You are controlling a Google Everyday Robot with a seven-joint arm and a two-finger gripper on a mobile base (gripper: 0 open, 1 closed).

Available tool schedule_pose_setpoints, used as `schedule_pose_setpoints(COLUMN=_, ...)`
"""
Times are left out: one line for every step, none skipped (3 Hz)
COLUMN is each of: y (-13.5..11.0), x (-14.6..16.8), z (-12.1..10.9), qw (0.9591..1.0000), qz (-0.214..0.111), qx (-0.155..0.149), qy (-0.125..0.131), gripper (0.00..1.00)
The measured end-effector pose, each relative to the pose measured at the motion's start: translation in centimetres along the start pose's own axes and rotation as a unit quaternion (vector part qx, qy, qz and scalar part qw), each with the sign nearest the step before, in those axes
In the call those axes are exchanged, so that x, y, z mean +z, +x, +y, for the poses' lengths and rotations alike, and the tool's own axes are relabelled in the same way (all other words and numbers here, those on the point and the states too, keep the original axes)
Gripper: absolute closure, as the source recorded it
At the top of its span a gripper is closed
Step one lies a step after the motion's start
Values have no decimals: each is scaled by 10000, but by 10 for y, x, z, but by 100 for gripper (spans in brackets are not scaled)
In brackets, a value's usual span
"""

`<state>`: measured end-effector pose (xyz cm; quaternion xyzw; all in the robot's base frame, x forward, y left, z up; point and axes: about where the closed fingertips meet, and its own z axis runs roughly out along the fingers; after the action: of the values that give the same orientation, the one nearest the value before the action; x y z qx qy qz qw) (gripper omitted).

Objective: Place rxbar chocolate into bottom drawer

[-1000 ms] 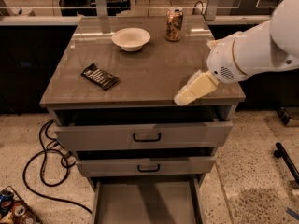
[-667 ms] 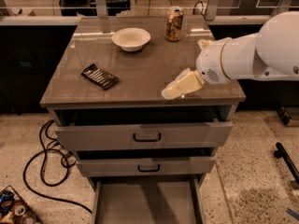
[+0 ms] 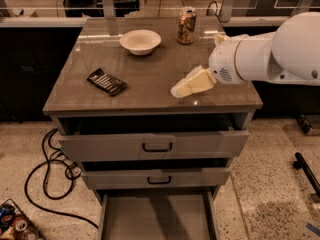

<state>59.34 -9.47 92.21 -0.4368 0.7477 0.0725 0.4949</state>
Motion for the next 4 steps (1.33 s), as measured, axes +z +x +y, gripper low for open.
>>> schedule_pose_setpoints(y=-6, x=25, z=-7, qw=9991, qz=-433, qx=31, qy=30, gripper=0)
schedule_pose_setpoints(y=-30, x=74, z=-18, qw=9912, qz=-1318, qx=117, qy=21, gripper=0)
schedule_pose_setpoints(y=-55, x=105, z=-25, qw=9831, qz=-1823, qx=127, qy=-99, gripper=0)
schedule_pose_setpoints(y=-73, x=118, z=-13, qw=9800, qz=-1939, qx=143, qy=-415, gripper=0)
